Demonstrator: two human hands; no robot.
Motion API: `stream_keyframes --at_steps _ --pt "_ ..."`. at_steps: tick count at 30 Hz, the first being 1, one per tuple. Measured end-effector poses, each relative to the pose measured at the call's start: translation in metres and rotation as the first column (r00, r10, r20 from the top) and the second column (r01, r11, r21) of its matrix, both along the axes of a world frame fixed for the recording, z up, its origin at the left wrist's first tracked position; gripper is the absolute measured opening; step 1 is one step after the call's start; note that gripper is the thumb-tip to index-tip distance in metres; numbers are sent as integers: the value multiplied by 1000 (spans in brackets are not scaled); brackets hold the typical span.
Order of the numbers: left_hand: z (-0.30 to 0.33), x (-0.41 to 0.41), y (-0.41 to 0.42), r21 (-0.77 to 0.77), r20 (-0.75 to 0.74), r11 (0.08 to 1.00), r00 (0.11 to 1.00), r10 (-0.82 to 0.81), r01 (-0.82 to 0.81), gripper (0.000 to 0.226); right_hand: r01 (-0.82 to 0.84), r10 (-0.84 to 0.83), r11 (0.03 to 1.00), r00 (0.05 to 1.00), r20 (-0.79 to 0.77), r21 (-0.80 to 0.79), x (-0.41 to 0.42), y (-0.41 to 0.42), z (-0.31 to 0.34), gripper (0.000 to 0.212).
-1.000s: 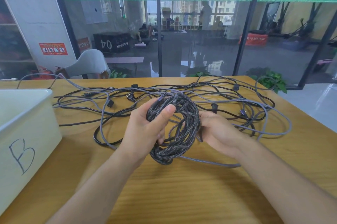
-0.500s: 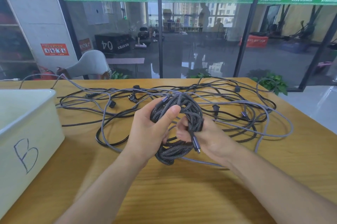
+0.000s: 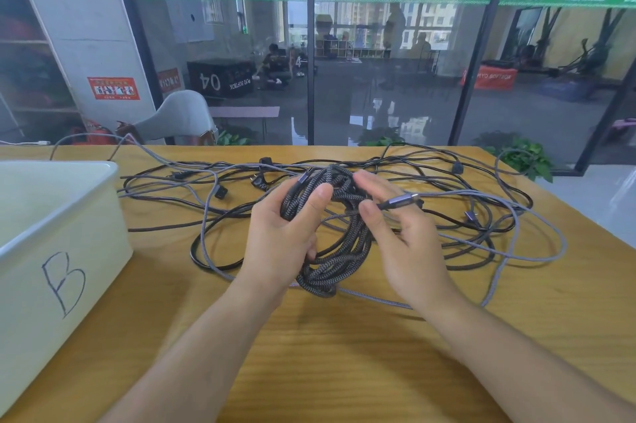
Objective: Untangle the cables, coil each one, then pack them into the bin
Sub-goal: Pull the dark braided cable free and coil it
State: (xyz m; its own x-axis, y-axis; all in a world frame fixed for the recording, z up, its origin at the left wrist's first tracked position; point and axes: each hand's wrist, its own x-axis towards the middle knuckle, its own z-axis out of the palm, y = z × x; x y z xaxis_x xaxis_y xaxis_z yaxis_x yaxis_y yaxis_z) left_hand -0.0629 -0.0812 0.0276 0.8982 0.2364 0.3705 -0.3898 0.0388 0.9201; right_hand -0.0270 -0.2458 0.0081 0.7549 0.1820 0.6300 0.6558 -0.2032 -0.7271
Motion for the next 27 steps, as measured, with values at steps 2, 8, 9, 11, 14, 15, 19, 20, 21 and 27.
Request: stream_keyframes --at_steps 2,8,9,11,14,15,19,20,21,27 --pt "1 -1 0 13 17 1000 1000 7 -8 13 -93 94 990 996 -6 107 -3 2 4 33" --pt "2 0 -2 49 35 998 999 31 -33 18 -131 119 974 990 76 183 -5 -2 14 34" --pt "1 1 1 69 31 996 998 55 -57 16 -149 129 967 986 105 206 -6 -3 18 36" --pt "-4 5 13 100 1 987 992 125 -124 9 -252 230 910 968 103 329 -9 -8 30 39" --pt "-8 12 37 89 -67 972 973 223 -217 12 -286 409 765 908 -93 577 -3 -22 47 44" --pt "-8 14 44 65 -85 970 967 240 -235 16 -210 387 772 904 -181 600 2 -30 49 47" --pt "-8 20 52 -5 -73 975 972 221 -222 11 158 -107 981 925 -364 113 31 -67 39 52" --pt "-10 20 48 15 -74 979 977 201 -201 20 230 -261 964 922 -287 -136 35 -71 35 49" --pt "-11 20 43 38 -84 983 980 181 -178 31 287 -366 883 917 -162 -371 36 -73 31 45" --pt "-18 18 26 59 -76 991 990 121 -117 28 331 -287 460 934 214 -824 16 -41 13 79"
